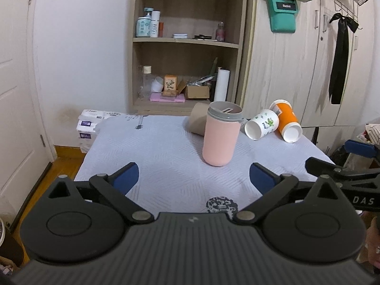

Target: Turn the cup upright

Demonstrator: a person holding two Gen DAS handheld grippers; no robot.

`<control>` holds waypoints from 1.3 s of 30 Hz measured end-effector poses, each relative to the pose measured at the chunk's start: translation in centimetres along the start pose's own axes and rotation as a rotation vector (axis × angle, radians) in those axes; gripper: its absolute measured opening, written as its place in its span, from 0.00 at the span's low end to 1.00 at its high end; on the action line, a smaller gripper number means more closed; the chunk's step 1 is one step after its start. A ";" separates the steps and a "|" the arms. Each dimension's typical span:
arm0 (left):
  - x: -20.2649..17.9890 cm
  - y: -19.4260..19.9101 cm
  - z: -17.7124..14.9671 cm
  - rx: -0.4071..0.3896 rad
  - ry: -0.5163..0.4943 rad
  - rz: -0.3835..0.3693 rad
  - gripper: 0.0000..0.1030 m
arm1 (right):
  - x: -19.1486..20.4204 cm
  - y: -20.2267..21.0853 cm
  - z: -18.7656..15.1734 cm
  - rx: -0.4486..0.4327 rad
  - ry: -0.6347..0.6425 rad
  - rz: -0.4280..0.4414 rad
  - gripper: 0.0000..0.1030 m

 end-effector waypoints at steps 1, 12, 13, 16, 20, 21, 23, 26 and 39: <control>0.1 0.0 0.0 0.003 0.005 0.002 0.98 | 0.0 0.1 0.0 0.002 -0.003 -0.002 1.00; 0.3 -0.7 -0.5 0.058 0.022 0.047 1.00 | -0.3 0.6 -0.3 0.008 -0.036 -0.052 1.00; 0.3 -0.8 -0.6 0.060 0.026 0.048 1.00 | -0.3 0.6 -0.3 0.009 -0.035 -0.051 1.00; 0.4 -0.9 -0.8 0.067 0.040 0.048 1.00 | -0.3 0.6 -0.4 0.010 -0.042 -0.046 1.00; 0.7 -1.0 -0.8 0.076 0.051 0.065 1.00 | -0.1 0.8 -0.4 0.008 -0.033 -0.039 1.00; 0.8 -1.0 -0.8 0.078 0.051 0.067 1.00 | -0.1 0.8 -0.5 0.008 -0.032 -0.040 1.00; 0.9 -1.0 -0.8 0.082 0.050 0.069 1.00 | -0.2 0.8 -0.5 0.010 -0.041 -0.039 1.00; 0.9 -1.0 -0.8 0.090 0.049 0.076 1.00 | -0.5 0.8 -0.6 0.015 -0.046 -0.036 1.00; 0.2 -0.8 -0.7 0.103 0.010 0.101 1.00 | -1.0 1.4 -0.7 0.010 -0.046 -0.045 1.00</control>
Point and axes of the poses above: each gripper's, at about its wrist camera, not at the fingertips, and y roughly against the way its jaws point, x to its left, z to its top, the point moved 3 cm from there along -y, roughly the way its jaws point, and after that the axes turned 2 degrees about -x, right-handed, at the moved point
